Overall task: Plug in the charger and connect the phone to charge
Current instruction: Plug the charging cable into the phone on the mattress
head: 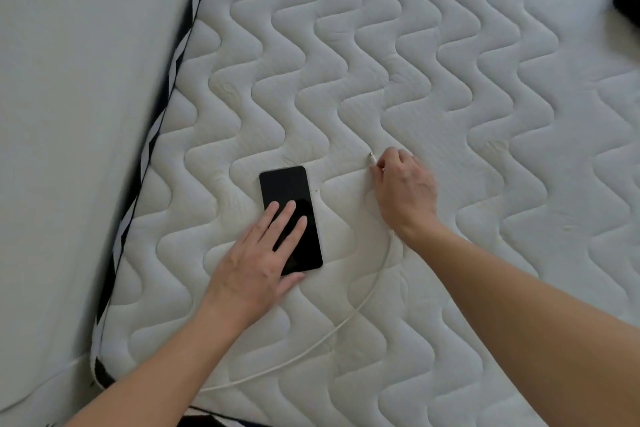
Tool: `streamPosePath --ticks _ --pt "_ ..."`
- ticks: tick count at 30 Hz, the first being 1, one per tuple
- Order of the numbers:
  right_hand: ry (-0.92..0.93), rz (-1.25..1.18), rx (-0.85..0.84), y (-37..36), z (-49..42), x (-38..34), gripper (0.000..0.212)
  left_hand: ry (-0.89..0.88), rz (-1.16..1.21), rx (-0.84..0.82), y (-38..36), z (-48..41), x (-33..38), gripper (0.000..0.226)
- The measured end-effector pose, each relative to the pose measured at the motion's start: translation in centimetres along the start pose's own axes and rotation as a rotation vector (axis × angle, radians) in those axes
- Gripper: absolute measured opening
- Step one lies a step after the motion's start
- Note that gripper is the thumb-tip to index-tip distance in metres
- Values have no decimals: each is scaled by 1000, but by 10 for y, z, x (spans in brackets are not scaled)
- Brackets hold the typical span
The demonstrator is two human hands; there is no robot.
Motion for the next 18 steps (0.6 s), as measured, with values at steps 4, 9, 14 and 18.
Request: streamPosePath --ticks 4,9,14,18 --pt "-25 -89 -67 2 -2 0 23 -40 -38 -35 3 -31 -9 84" --pt "30 -224 -150 8 12 0 28 -60 -134 -64 14 -64 -16 76" --pt "131 -174 -217 9 31 -10 23 -97 -172 -59 29 -87 -26 69" --pt "126 -199 -292 5 42 -15 15 -71 -156 -109 20 -93 -32 69"
Point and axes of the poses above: each hand's wrist, its own z-axis away from the middle knuckle, its own y-axis out of the back of the hand, x = y × z, the point moved 6 cm from there along -z, towards the middle knuckle, and after that the axes turned 7 degrees about x, right-handed, at the moved point
